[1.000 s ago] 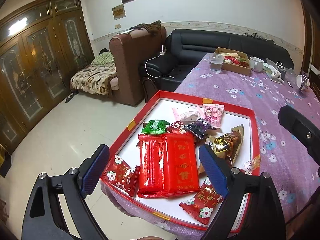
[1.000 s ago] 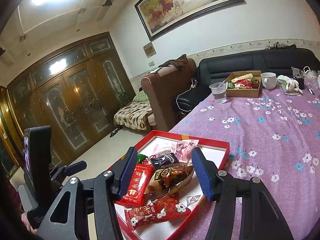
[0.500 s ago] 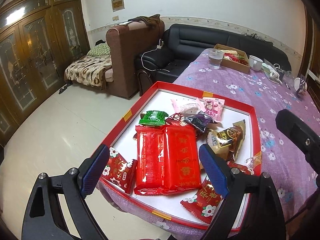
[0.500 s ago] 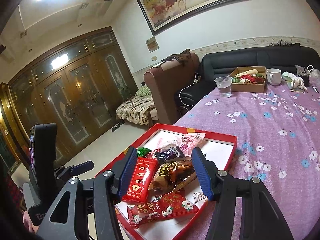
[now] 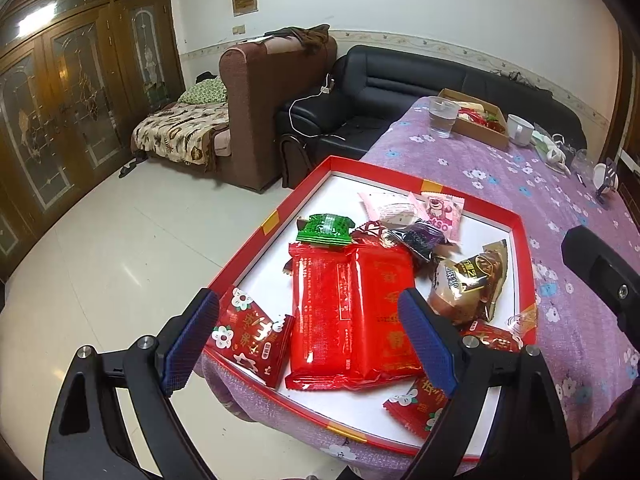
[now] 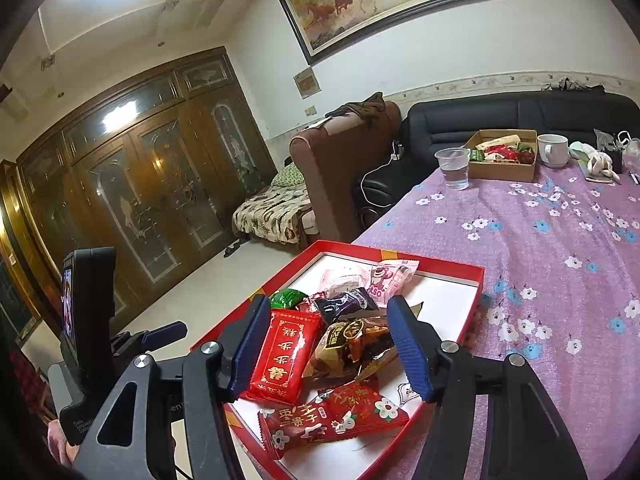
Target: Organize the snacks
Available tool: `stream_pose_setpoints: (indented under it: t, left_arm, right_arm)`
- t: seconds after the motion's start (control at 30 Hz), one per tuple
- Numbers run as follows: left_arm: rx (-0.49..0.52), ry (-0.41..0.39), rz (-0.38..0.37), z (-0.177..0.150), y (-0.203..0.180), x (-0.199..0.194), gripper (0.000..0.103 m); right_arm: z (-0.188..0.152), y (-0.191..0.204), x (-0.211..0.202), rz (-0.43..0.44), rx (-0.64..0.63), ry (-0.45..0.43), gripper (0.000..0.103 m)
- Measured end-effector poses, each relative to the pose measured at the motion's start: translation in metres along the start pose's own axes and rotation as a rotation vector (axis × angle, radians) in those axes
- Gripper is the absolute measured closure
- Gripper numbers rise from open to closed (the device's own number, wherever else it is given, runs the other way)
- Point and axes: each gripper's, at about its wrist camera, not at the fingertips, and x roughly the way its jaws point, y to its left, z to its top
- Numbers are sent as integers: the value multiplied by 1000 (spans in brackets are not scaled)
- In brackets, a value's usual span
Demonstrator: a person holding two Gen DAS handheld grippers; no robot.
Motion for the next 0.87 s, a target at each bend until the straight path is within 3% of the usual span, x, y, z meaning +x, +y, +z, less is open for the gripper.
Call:
stream_pose_setpoints:
  t: [0.13, 0.3, 0.67, 0.87]
  left_arm:
    - [-12, 8, 0, -1, 4, 3, 11]
    - [-26, 17, 7, 0, 8, 8, 11]
    - [-28, 29, 20, 0, 7, 11, 11]
    - [-26, -88, 20, -1, 1, -7, 11]
  right_arm:
    - [-1, 1, 2, 0, 3, 3, 40]
    - [-1, 0, 4, -3, 10, 2, 32]
    - [-3, -6, 10, -7, 25, 22, 30]
    - [-4, -8, 9, -8, 21, 15, 30]
